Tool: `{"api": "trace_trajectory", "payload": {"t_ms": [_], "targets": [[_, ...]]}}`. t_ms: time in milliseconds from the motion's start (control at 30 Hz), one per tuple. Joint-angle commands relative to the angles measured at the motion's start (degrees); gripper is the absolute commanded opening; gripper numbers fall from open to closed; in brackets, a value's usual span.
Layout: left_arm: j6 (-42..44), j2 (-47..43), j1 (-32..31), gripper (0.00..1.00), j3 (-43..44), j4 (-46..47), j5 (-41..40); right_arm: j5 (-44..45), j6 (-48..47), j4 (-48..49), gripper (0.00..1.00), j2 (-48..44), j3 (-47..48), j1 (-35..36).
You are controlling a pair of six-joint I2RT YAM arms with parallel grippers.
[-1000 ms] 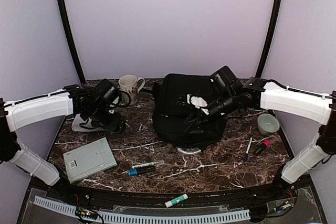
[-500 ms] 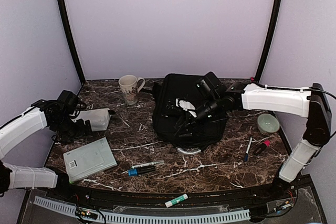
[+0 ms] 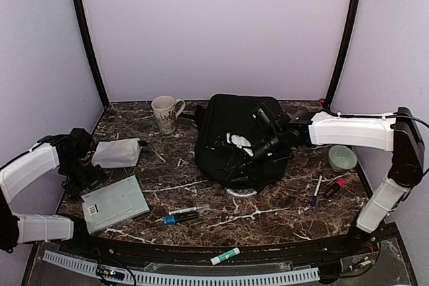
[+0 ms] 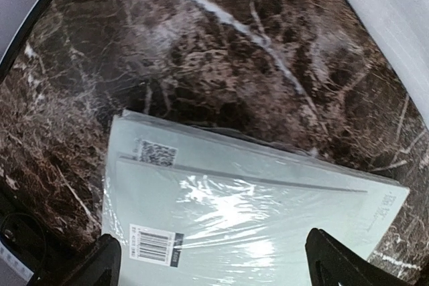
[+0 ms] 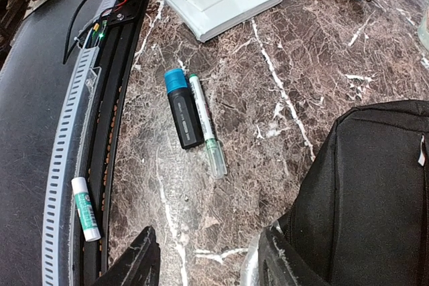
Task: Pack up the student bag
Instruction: Pick up the book from the center of the board.
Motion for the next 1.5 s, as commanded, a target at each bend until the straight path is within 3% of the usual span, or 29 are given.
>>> {"api": "trace_trajectory", "payload": {"t_ms": [0,167,467,700,900,1100,1267,1467], "targets": [[-7.31,-0.98,0.89,0.99,-2.69,-3.87,-3.97,-0.98,-1.01,1.07,0.50,-2.24,-0.72,0.13],[-8.69,-0.59,1.56,0.99,-4.46,-2.03,-4.63,-0.97,-1.29,0.73,0.51,-2.17,-0.79,0.12],[-9.30,-1.21,1.29,0.99,-11.51,10.68,5.16,0.16,-1.57,0.53,0.52,-4.11,-1.11,0.12],[-10.30,-3.00,-3.74,0.99,-12.89,18.20,10.10,0.06,-1.66,0.06,0.52,-3.05,-0.54,0.13],[-9.71,8.19,-13.79,0.98,-8.66,28.83,13.52,0.36,-1.58,-0.18,0.52,-0.91,-0.35,0.19],[-7.17,19.33,-19.77,0.96,-2.59,36.04,16.35,1.33,-1.65,-0.49,0.52,-0.50,-0.31,0.17],[0.77,23.35,-21.62,0.92,3.54,35.30,17.25,1.89,-1.60,-0.65,0.52,-0.12,-0.32,0.14],[7.75,15.89,-21.63,0.93,8.50,23.53,5.30,0.35,-1.35,-1.34,0.53,1.68,0.57,0.12]]}}
